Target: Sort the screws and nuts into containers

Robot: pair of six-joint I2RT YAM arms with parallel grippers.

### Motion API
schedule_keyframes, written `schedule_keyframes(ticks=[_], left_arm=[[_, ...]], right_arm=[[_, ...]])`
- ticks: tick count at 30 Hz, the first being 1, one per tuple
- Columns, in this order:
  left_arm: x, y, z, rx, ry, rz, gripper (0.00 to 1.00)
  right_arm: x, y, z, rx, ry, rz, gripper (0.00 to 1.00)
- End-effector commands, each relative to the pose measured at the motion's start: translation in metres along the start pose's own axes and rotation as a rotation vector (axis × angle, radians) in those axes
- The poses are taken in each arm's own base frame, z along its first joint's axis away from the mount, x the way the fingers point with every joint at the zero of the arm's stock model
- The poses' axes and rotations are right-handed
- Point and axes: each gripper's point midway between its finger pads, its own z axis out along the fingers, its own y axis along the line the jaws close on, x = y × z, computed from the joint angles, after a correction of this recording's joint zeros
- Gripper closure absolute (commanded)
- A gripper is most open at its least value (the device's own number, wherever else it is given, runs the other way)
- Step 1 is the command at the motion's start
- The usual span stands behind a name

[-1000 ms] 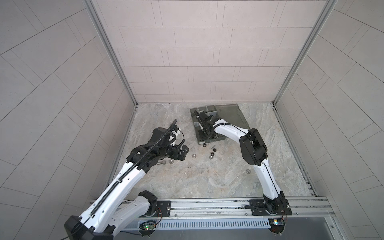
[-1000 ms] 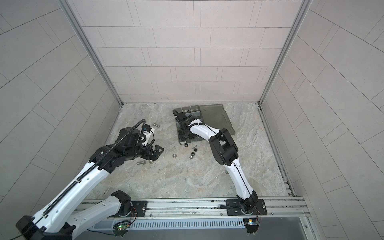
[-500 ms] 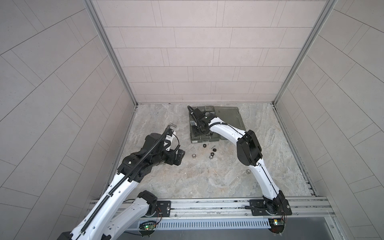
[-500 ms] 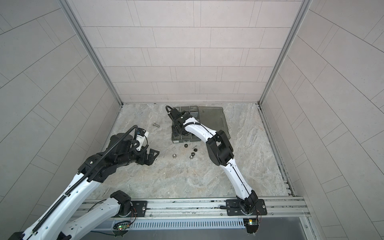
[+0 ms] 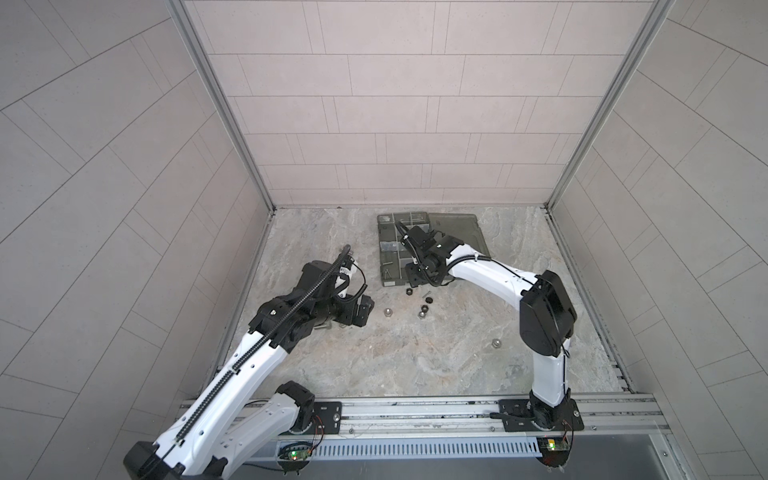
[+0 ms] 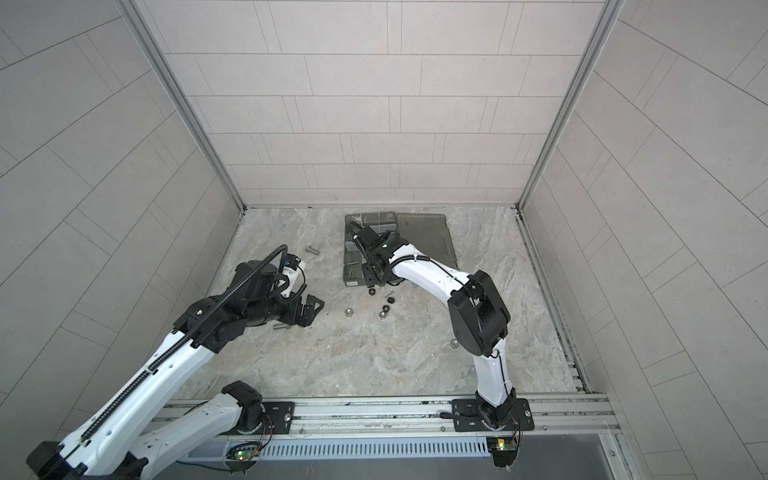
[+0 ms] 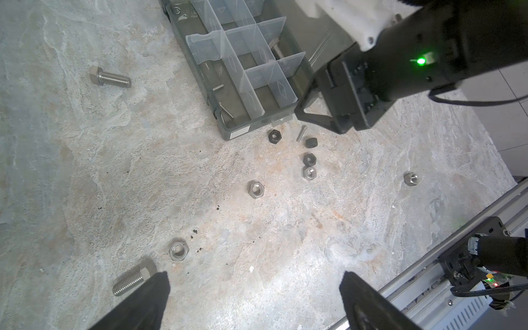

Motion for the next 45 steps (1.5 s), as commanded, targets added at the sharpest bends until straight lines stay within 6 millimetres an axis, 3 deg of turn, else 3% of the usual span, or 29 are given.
schedule_keyframes(ticks=[1,9,24,36,45], left_arm=[[-0.016,-0.01,0.004,0.042,-0.025,-0.009,0.0],[-0.028,-0.017,0.015,0.072,-0.007,-0.019,0.0],[-0.025,-0.01,0.015,0.034,0.007,-0.003,0.0],[-0.02,-0.006,0.017,0.016,0.02,0.016,0.0],[-0.019,-0.005,0.018,0.014,0.021,0.018,0.0]], right_arm=[[0.016,-0.001,0.007,0.002,0.007,0.016,0.44],[0.036,0.009,0.037,-0.029,0.045,0.029,0.51],[0.029,0.027,0.081,-0.056,0.077,0.06,0.56],[0.02,0.029,0.093,-0.042,0.085,0.065,0.56],[0.02,0.024,0.098,-0.03,0.105,0.074,0.67]])
